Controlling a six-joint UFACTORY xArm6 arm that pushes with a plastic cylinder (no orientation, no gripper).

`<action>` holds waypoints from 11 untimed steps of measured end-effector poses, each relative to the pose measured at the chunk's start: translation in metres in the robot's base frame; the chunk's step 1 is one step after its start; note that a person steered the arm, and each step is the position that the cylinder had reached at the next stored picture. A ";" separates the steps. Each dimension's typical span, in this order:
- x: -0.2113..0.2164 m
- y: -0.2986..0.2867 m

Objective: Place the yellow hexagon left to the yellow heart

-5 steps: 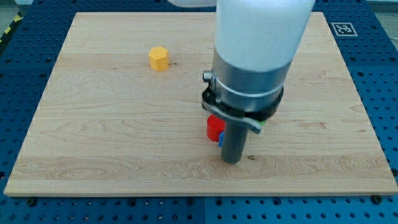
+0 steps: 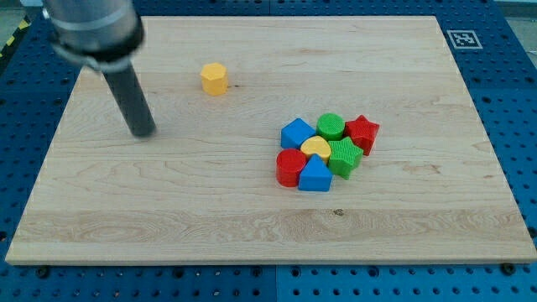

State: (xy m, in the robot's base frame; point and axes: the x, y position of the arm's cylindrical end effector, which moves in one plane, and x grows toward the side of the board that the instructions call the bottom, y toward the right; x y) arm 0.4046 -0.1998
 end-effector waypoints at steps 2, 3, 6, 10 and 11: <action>-0.099 0.036; -0.073 0.083; -0.061 0.154; 0.013 0.155; -0.020 0.136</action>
State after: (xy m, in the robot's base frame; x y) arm 0.3845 -0.0635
